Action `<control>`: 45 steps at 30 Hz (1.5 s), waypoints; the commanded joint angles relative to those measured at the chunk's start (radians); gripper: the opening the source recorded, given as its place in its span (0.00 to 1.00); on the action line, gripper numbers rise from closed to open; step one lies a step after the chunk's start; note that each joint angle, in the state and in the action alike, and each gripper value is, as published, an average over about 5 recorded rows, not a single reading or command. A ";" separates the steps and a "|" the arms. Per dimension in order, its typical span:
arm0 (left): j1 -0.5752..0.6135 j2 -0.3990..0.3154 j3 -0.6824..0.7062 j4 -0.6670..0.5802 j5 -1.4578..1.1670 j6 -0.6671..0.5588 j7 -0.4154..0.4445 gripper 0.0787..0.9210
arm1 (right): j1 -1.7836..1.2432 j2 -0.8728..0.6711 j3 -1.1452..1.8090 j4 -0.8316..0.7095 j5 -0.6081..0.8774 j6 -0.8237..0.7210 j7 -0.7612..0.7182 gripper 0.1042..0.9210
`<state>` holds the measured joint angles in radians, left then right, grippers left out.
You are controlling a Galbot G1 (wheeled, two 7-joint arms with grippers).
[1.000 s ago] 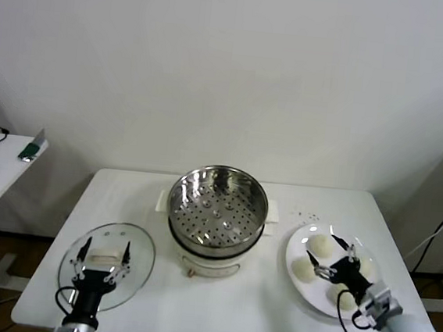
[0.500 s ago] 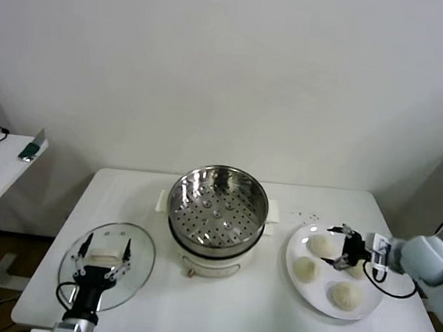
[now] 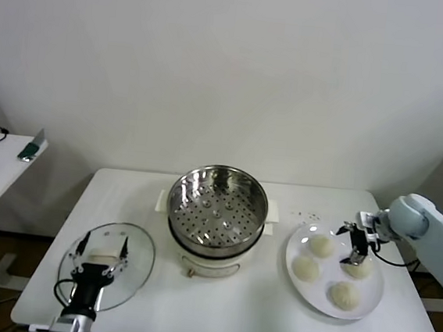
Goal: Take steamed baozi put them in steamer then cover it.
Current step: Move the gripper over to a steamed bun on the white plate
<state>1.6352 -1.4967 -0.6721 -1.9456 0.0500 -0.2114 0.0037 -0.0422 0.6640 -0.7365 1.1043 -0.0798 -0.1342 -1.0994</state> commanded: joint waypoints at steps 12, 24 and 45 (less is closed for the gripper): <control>0.002 0.002 -0.017 0.013 -0.005 0.006 -0.005 0.88 | 0.143 0.224 -0.232 -0.222 -0.001 0.006 -0.037 0.88; 0.005 0.000 -0.017 0.020 -0.001 0.003 -0.007 0.88 | 0.111 0.227 -0.215 -0.230 -0.033 0.021 -0.030 0.88; 0.027 0.004 -0.020 0.021 -0.002 -0.006 -0.007 0.88 | 0.248 0.186 -0.292 -0.156 0.033 0.114 -0.043 0.72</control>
<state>1.6564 -1.4967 -0.6904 -1.9240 0.0493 -0.2184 -0.0074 0.1093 0.8644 -0.9643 0.9084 -0.0921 -0.0744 -1.1355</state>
